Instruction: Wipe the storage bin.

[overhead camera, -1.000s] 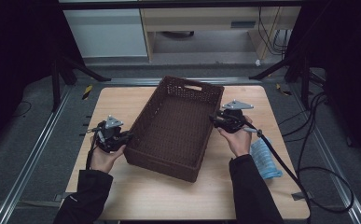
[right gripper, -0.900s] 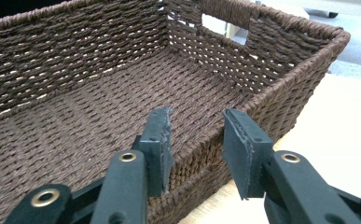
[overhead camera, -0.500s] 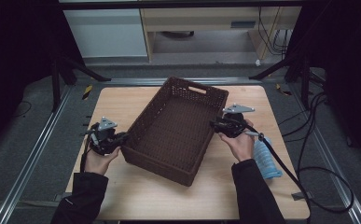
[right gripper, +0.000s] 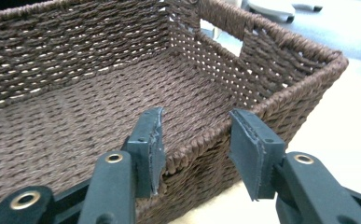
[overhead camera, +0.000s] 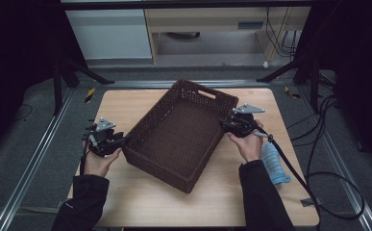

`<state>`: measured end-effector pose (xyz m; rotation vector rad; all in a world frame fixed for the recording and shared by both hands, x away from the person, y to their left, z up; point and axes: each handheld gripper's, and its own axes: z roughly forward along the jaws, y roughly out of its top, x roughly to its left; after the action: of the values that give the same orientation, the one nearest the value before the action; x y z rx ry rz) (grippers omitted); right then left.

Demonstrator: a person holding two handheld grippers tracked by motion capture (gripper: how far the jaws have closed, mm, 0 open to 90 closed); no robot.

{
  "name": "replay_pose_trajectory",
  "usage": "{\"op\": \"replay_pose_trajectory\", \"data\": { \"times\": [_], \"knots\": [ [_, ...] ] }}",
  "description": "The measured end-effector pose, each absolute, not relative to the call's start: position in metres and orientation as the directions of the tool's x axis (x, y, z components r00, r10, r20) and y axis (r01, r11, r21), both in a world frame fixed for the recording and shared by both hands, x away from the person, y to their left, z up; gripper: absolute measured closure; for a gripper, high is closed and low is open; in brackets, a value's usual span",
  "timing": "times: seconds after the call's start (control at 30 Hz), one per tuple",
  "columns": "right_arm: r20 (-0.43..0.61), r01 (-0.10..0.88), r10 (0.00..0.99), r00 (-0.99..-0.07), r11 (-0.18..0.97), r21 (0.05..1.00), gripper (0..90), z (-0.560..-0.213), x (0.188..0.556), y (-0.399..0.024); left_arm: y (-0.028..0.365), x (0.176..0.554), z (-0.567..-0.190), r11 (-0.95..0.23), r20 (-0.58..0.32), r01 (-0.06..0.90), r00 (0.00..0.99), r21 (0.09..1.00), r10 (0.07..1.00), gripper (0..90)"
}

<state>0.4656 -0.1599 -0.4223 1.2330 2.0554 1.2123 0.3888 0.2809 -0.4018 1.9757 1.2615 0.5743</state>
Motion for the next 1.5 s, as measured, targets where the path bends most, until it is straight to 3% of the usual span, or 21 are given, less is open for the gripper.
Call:
{"op": "replay_pose_trajectory", "data": {
  "times": [0.27,0.47,0.67,0.83,1.03,1.17,1.5],
  "knots": [
    [0.057,0.474,0.851,-0.522,0.235,0.849,55.5,-0.417,0.451,-0.162,0.285,0.393,-0.402,-0.257,-0.016,0.604,0.409,0.754,0.912,78.9],
    [0.023,0.434,0.862,-0.506,0.231,0.871,50.3,-0.412,0.452,-0.169,0.290,0.404,-0.403,-0.250,-0.016,0.604,0.401,0.757,0.916,78.6],
    [0.008,0.448,0.876,-0.482,0.239,0.862,50.9,-0.419,0.461,-0.172,0.293,0.410,-0.404,-0.230,-0.022,0.604,0.381,0.763,0.924,75.7],
    [0.069,0.477,0.877,-0.476,0.192,0.858,54.6,-0.420,0.457,-0.176,0.293,0.404,-0.400,-0.234,-0.012,0.599,0.377,0.765,0.926,64.3],
    [0.041,0.472,0.868,-0.495,0.229,0.851,54.8,-0.415,0.446,-0.175,0.295,0.406,-0.399,-0.218,-0.020,0.610,0.359,0.762,0.933,70.5],
    [0.015,0.440,0.857,-0.515,0.250,0.862,49.9,-0.411,0.444,-0.178,0.298,0.414,-0.402,-0.217,-0.028,0.620,0.360,0.754,0.932,74.8],
    [-0.053,0.404,0.903,-0.426,0.243,0.882,48.8,-0.411,0.456,-0.201,0.305,0.433,-0.401,-0.214,-0.029,0.629,0.353,0.747,0.935,73.5]
  ]
}}
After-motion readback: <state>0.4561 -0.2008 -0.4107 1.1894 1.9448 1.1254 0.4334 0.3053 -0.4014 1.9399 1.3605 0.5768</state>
